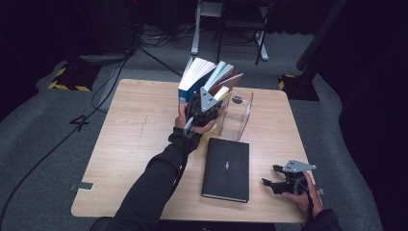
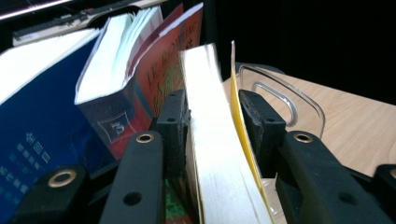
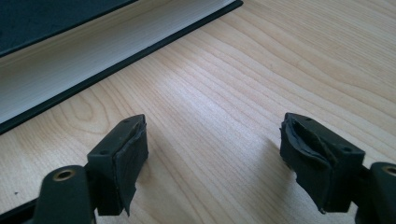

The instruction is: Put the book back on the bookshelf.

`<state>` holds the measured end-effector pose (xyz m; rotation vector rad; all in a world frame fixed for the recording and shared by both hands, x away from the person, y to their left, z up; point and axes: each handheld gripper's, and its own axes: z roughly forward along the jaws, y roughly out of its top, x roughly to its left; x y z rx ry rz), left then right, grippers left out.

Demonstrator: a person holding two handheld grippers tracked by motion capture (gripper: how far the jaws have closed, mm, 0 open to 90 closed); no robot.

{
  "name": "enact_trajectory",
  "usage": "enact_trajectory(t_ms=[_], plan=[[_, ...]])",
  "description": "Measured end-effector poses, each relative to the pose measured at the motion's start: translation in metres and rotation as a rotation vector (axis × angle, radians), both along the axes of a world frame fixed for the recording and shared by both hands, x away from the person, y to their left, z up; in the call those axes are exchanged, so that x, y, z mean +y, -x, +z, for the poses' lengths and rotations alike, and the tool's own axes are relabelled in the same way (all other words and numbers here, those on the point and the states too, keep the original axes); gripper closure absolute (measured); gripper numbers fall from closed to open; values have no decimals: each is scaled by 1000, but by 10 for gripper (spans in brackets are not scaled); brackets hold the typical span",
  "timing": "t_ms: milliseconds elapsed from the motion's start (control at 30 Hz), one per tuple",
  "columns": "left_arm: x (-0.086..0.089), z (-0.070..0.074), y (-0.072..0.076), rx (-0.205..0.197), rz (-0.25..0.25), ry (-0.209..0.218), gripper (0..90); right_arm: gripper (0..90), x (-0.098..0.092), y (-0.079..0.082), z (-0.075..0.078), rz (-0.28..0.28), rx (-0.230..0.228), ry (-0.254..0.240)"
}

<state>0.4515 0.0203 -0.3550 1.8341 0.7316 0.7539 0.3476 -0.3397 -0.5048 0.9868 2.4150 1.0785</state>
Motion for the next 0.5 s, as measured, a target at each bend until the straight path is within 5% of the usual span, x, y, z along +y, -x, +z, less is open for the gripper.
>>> enact_trajectory(t_ms=[167, 500], plan=[[0, 2, 1, 31, -4, -38, 689, 235, 0, 0, 0, 0, 0, 0], [1, 6, 1, 97, -58, -35, 747, 235, 0, 0, 0, 1, 0, 0]])
